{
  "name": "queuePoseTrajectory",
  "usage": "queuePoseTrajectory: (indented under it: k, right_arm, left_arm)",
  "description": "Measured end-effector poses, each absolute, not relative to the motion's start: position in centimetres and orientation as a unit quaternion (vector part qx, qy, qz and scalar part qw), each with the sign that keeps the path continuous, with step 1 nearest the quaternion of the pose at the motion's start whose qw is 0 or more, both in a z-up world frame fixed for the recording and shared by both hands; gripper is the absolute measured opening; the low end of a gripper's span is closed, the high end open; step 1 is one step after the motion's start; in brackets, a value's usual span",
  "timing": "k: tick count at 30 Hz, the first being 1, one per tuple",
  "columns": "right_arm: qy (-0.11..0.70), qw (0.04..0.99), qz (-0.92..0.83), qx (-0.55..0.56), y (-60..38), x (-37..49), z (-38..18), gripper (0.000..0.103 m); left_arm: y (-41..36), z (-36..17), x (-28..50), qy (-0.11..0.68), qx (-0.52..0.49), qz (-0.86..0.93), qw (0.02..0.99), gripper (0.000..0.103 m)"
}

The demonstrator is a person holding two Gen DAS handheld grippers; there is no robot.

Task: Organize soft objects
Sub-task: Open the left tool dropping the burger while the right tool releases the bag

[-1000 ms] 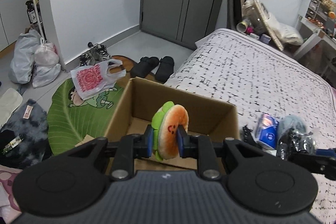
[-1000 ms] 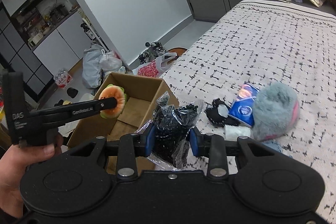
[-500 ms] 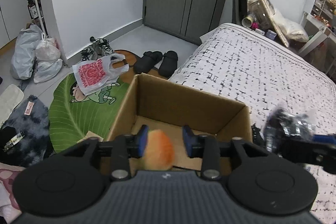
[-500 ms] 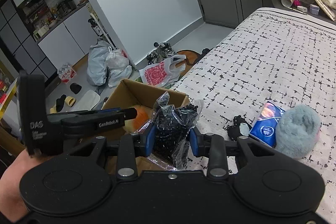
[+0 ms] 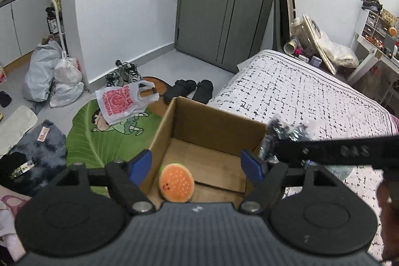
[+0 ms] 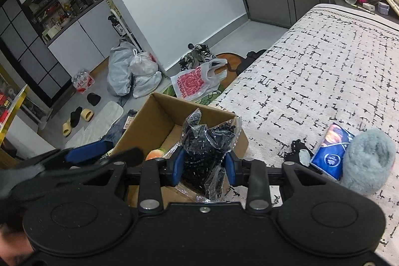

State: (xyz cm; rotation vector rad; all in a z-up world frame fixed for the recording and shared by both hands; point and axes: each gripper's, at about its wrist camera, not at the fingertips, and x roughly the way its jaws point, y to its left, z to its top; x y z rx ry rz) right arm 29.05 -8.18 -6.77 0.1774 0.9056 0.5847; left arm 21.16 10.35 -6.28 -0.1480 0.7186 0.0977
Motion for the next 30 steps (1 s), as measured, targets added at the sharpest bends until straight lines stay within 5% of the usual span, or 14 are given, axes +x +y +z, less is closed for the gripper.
queuePoseTrajectory:
  k: [15,20,22,30]
  right_arm:
    - [0.459,0.839,0.290,0.048,-3.5,30.9,-8.4,0.035]
    - [0.467,0.835,0.287,0.052,-2.7,31.0,-8.7,0.052]
    - [0.460,0.840,0.283,0.053,-2.9,30.8,-8.3,0.069]
    - [0.426,0.855,0.285,0.081,-5.4,29.5,-5.8,0.093]
  left_arm:
    - [12.5,-7.3,19.2,0.333,-0.102,0.117,0.930,0.082]
    - [12.8,-7.9,19.1,0.331,-0.115,0.128,0.928,0.082]
    - [12.6,-7.8,19.1,0.326,-0.112,0.131,0.929,0.082]
    - [11.4,-6.1,18.8,0.300,-0.104,0.158,0.935,0.083]
